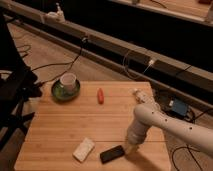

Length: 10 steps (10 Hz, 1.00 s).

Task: Push the eraser across the table

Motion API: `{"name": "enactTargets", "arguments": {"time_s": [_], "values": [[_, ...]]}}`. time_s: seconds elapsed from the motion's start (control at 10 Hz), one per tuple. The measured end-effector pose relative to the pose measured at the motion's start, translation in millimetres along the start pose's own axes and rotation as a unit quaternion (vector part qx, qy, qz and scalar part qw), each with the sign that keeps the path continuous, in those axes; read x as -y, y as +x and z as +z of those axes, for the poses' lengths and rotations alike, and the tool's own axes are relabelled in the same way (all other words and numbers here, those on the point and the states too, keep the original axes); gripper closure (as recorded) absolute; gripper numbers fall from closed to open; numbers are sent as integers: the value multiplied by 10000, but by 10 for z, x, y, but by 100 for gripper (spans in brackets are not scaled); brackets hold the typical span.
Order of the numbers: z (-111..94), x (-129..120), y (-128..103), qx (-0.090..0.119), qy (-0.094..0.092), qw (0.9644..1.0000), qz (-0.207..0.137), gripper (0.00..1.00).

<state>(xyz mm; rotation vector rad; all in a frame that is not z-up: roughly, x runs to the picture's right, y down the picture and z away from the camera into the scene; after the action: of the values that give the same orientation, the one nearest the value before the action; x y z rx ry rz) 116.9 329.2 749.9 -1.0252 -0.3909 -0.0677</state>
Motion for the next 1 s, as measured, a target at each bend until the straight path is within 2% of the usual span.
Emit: {"name": "enactTargets", "arguments": {"time_s": [0.2,0.6,1.0], "values": [[71,21,-98,31,-113,9998,-142,100],[67,74,-361,115,-161,9984,-537,100],[159,58,-594,169,-431,9948,-903,100]]}}
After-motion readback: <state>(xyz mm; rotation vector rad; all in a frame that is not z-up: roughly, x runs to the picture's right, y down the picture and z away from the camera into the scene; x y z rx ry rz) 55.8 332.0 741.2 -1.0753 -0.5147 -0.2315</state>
